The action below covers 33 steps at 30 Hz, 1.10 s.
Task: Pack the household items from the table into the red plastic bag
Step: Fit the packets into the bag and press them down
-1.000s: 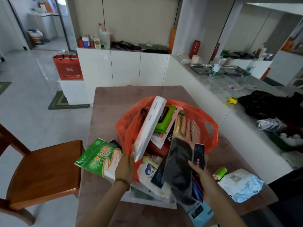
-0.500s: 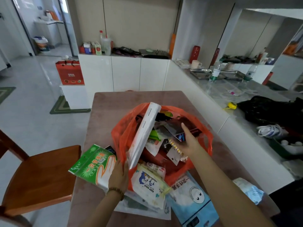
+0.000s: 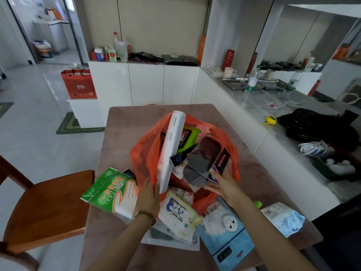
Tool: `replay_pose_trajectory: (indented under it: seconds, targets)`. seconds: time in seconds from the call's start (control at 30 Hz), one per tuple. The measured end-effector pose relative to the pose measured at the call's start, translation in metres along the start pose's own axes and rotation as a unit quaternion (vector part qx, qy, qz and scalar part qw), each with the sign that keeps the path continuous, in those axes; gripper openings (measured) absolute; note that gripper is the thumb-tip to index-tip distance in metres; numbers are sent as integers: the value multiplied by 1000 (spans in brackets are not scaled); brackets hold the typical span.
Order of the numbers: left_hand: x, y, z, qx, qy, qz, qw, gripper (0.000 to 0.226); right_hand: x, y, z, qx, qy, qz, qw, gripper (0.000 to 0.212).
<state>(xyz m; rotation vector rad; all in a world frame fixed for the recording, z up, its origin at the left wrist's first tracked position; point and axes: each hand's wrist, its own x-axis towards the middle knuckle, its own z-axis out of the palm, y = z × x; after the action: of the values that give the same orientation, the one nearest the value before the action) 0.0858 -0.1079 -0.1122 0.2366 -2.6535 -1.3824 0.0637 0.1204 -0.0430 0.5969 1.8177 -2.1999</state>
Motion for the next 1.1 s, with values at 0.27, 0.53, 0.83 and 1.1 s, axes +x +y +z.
replay_pose_trajectory:
  seconds: [0.27, 0.53, 0.83, 1.1]
  targets:
    - [1, 23, 4, -80, 18, -6, 997, 38, 23, -11, 27, 98, -1, -13, 995, 26]
    - [14, 42, 22, -53, 49, -19, 997, 30, 41, -47, 11, -322, -11, 83, 943, 87]
    - [9, 46, 33, -26, 88, -8, 996, 40, 30, -36, -52, -406, 51, -267, 873, 48]
    - [5, 57, 40, 38, 89, -23, 995, 40, 29, -11, -26, -546, -117, -200, 805, 66]
